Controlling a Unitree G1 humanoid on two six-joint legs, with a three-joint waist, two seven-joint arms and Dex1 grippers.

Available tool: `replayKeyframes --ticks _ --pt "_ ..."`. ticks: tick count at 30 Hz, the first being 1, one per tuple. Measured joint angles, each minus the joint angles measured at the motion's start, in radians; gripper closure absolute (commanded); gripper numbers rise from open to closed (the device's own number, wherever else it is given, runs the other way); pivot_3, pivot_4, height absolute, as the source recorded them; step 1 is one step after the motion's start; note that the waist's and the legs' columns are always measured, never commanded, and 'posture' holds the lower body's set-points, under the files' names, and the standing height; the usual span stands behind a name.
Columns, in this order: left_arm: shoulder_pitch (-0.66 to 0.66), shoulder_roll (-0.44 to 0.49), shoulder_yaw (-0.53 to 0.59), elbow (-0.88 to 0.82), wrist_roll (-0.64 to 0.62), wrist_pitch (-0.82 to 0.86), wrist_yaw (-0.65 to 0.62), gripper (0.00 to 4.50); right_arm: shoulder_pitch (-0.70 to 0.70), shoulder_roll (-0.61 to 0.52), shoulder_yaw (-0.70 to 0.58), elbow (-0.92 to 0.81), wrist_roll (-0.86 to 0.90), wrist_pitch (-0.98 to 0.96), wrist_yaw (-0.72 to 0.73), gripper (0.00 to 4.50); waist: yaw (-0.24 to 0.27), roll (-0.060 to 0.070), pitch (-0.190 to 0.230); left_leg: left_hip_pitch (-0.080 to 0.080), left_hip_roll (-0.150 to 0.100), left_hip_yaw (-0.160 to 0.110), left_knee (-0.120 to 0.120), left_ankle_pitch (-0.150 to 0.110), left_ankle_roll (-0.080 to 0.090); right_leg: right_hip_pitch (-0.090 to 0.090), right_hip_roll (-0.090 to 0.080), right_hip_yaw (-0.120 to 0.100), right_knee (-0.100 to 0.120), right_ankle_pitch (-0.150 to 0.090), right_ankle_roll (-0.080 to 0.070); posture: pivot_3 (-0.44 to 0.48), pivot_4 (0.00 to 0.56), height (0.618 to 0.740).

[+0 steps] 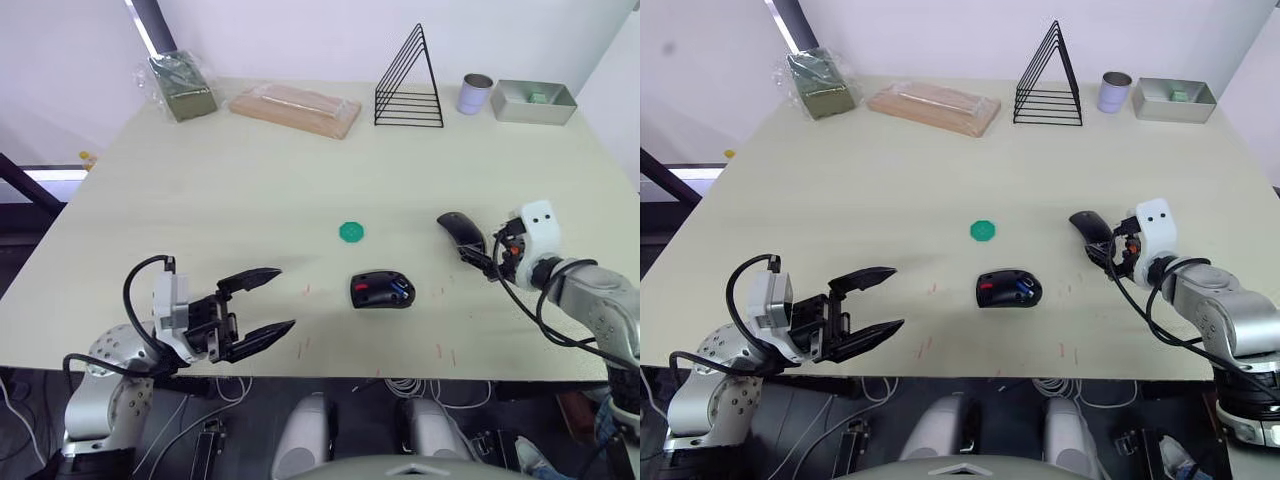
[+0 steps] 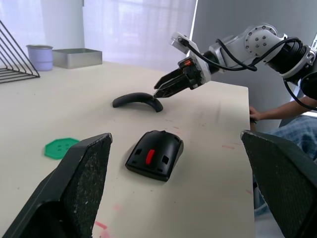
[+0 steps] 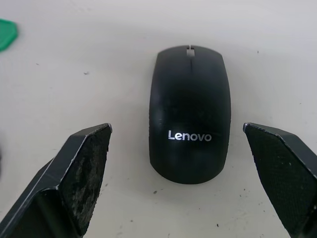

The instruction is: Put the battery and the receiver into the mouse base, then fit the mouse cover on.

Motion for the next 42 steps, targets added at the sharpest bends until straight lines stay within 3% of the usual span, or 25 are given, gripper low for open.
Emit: replayKeyframes --ticks 20,25,27,42 --pt "0.009 -0.009 -0.033 0.000 0.003 -0.032 0.021 0.08 0.020 0.187 0.010 0.042 -0.141 -0.087 -0.092 0.00 -0.007 0.001 0.000 0.000 0.000 0.000 -0.001 0.000 0.000 0.000 0.000 0.000 0.000 0.000 0.000 0.000 0.150 0.740" --pt "0.005 -0.007 -0.034 0.005 0.019 -0.041 0.021 0.08 0.012 0.196 0.009 0.073 -0.155 -0.101 -0.095 0.00 -0.009 0.001 0.001 0.000 0.000 0.000 -0.001 0.000 0.000 0.000 0.000 0.000 -0.001 0.000 0.000 0.000 0.150 0.740" --pt "0.005 -0.007 -0.034 0.010 0.020 -0.045 0.021 0.00 0.011 0.197 0.009 0.080 -0.159 -0.105 -0.094 0.54 -0.010 0.001 0.001 0.000 0.000 0.000 -0.001 0.000 0.000 0.000 0.000 0.000 -0.001 0.000 0.000 0.000 0.150 0.740" --pt "0.005 -0.009 -0.041 0.027 0.021 -0.049 0.018 0.00 -0.005 0.206 0.009 0.091 -0.177 -0.121 -0.077 0.54 -0.024 0.001 0.001 0.000 0.000 0.000 -0.004 0.000 0.000 0.000 0.000 0.000 -0.003 0.000 0.000 0.000 0.150 0.740"
